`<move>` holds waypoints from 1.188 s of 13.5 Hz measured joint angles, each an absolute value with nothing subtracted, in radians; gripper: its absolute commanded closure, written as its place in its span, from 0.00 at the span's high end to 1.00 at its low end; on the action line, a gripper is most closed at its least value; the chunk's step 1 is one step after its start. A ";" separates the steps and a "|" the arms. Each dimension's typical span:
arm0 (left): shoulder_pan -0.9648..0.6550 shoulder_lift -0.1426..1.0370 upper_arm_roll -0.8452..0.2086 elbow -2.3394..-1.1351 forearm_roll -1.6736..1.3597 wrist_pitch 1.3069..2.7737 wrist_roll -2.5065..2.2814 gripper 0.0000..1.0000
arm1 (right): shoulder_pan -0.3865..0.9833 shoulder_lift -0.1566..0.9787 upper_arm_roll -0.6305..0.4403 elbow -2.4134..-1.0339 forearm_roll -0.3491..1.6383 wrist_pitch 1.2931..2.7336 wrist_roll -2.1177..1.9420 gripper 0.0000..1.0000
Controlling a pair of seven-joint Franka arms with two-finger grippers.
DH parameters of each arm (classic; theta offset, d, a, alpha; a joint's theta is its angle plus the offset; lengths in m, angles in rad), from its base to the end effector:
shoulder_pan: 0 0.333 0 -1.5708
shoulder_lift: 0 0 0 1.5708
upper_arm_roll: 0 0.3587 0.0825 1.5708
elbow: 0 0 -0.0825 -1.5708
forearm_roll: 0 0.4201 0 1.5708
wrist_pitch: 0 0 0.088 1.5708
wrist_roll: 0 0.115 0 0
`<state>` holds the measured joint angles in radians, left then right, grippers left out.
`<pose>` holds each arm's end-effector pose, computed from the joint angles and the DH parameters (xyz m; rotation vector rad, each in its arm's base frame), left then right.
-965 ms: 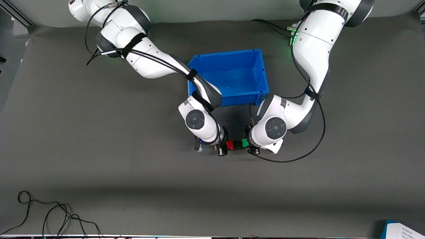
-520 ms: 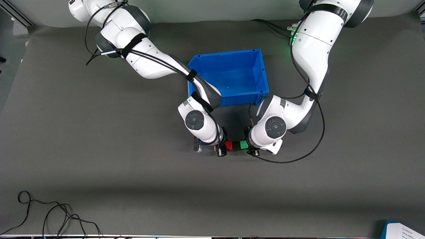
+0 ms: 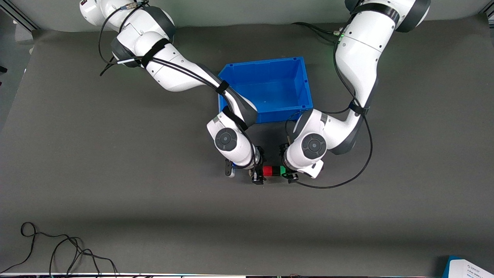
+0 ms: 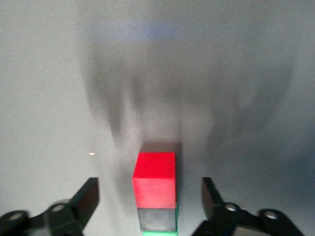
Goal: Attach green and red cubes to black cube
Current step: 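Open both grippers and lift them off the cubes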
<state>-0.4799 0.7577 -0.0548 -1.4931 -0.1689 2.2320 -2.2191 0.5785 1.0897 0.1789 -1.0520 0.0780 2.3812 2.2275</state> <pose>0.6642 -0.3920 0.2215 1.9317 2.4448 -0.2662 0.6694 0.5531 0.1853 -1.9577 2.0880 0.2684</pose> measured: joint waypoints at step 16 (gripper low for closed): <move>-0.177 0.457 0.000 -1.389 -0.006 1.711 -1.440 0.98 | 0.304 0.561 0.169 -1.294 0.074 1.815 1.539 1.00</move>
